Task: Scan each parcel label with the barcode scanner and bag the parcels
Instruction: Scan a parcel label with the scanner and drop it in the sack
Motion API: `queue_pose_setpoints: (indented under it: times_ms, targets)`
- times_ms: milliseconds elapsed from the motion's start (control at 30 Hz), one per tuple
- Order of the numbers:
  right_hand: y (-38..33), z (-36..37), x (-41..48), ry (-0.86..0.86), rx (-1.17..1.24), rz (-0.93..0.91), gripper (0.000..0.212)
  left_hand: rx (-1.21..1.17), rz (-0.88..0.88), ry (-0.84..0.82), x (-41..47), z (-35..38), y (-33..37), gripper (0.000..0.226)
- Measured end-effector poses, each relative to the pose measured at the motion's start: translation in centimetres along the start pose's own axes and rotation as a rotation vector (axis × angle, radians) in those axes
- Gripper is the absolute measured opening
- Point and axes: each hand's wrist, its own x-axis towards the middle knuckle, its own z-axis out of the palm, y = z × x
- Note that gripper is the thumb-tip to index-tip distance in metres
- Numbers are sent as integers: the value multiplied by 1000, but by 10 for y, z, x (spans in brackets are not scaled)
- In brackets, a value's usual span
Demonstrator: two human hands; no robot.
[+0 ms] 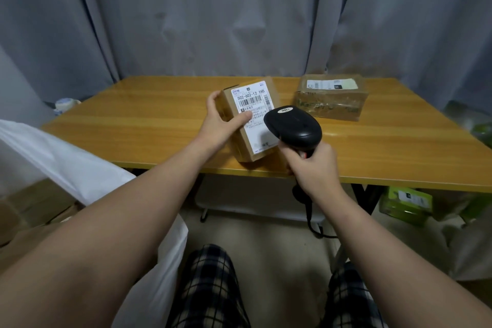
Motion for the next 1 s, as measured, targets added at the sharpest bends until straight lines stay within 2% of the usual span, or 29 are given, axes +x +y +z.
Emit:
queue_pose_setpoints:
  times_ms: [67,167,267,333,433,700,1000]
  targets:
    - [1,3,-5,2,7,8,34,-11,0,-31,-2,1,-2,96]
    - [2,4,-11,11,62,24,25,49,-26,-67,-4,5,-2,125]
    - [2,2,-14,23,96,16,23,63,-60,-77,-2,7,-4,134]
    - [1,2,-16,29,104,8,28,63,-75,-84,1,7,-5,134]
    - [1,3,-19,12,115,10,24,73,-85,-79,3,8,-6,132]
    - [0,3,-22,-9,141,-3,27,81,-84,-65,3,10,-4,127]
    - [0,4,-24,-9,133,-19,27,70,-89,-53,5,10,-7,131]
